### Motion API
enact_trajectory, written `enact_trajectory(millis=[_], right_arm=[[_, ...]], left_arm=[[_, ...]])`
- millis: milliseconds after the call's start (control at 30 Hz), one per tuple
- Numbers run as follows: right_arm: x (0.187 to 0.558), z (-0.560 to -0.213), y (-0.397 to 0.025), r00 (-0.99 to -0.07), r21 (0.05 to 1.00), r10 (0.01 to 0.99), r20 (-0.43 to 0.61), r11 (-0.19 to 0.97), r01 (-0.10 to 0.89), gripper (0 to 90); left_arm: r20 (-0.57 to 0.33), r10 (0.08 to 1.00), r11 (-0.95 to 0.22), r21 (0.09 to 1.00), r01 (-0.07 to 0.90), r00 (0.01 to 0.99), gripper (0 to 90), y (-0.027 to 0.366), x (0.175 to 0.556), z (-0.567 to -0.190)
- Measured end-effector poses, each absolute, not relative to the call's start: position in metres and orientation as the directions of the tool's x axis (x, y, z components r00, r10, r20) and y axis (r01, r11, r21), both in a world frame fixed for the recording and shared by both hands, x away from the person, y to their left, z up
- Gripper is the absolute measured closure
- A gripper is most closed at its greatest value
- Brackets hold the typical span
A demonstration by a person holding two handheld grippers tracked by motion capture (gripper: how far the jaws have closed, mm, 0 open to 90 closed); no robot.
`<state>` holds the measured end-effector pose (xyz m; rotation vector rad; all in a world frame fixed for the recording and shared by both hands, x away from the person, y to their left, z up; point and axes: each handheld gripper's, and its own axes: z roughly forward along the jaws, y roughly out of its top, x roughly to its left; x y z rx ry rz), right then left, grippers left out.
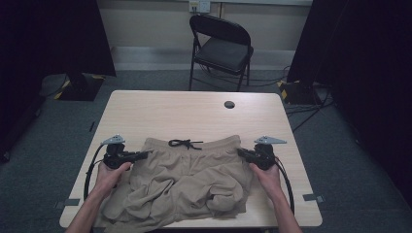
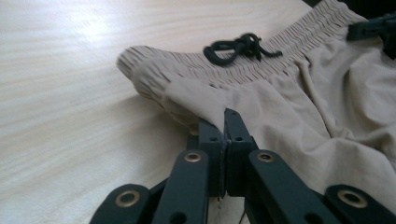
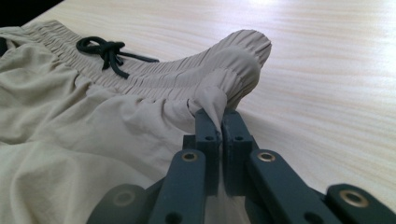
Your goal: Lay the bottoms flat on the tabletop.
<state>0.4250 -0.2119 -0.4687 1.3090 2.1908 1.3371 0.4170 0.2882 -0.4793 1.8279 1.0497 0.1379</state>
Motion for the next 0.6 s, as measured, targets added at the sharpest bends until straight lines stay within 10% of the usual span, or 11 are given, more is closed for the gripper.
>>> enact_trajectory(millis=[600], right_arm=[[0.409, -0.428, -0.212, -0.588, 0.875, 0.787, 0.188, 0.138, 0.465, 87.0]], left_arm=[[-0.313, 0.678, -0.089, 0.863, 0.497, 0.665, 89.0, 0.292, 0.394, -0.441]])
